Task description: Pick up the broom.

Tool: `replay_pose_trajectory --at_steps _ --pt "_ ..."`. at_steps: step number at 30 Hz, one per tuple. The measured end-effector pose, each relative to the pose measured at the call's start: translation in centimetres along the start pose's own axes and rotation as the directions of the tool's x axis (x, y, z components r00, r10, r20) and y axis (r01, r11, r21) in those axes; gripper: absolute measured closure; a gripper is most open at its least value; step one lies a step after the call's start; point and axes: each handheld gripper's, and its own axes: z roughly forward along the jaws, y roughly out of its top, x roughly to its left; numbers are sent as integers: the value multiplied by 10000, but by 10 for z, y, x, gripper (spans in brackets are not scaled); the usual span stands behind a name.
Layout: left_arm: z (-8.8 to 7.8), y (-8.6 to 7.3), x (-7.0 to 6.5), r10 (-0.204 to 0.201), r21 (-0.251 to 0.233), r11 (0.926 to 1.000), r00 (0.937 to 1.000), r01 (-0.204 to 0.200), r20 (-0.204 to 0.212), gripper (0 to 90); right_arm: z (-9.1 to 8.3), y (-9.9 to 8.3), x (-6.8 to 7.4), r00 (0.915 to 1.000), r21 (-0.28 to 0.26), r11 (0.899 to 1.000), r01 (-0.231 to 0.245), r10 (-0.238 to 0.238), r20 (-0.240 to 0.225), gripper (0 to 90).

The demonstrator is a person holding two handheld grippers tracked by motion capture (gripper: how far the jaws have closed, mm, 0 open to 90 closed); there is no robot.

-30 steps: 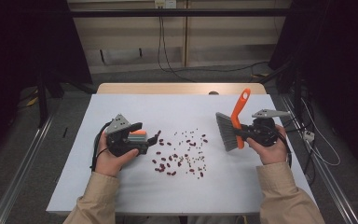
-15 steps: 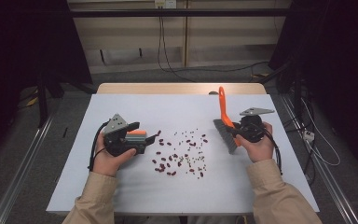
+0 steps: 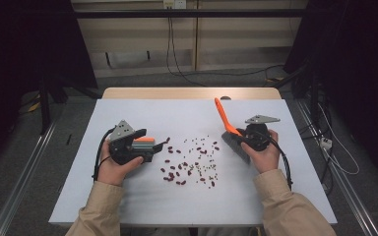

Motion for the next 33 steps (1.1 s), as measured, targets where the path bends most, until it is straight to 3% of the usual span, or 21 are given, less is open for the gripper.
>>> replay_pose_trajectory --at_steps 2,4,7,10,12,13,15,18,33 --pt "-1 0 0 -1 -20 10000 10000 1 1 179 -3 -1 -2 9995 -82 9998 -167 165 -263 632" --pt "-1 0 0 -7 -57 10000 10000 7 5 179 -8 -2 -3 9995 -72 9998 -196 195 -239 622" --pt "-2 -1 1 -6 -11 10000 10000 6 -24 179 -14 -7 -4 9997 -489 9986 -200 193 -143 610" --pt "-3 -1 1 58 39 10000 10000 -58 -58 179 -16 -13 -4 9997 -261 9995 -186 183 -129 619" --pt "-4 -2 0 63 61 10000 10000 -62 -61 178 -16 -17 0 9999 25 10000 69 -69 -105 625" --pt "-4 -2 0 44 67 10000 10000 -44 -78 178 -16 -18 2 9996 131 9996 256 -258 140 645" --pt "-5 -3 1 74 73 9999 9999 -73 -117 178 -16 -20 3 9993 117 9994 329 -331 193 703" --pt "-7 -4 2 60 59 10000 9999 -59 -148 178 -13 -20 3 9984 63 9987 501 -502 260 708" --pt "-9 -6 3 70 114 9999 9998 -67 -210 178 -11 -18 5 9996 88 9997 -246 244 168 714"
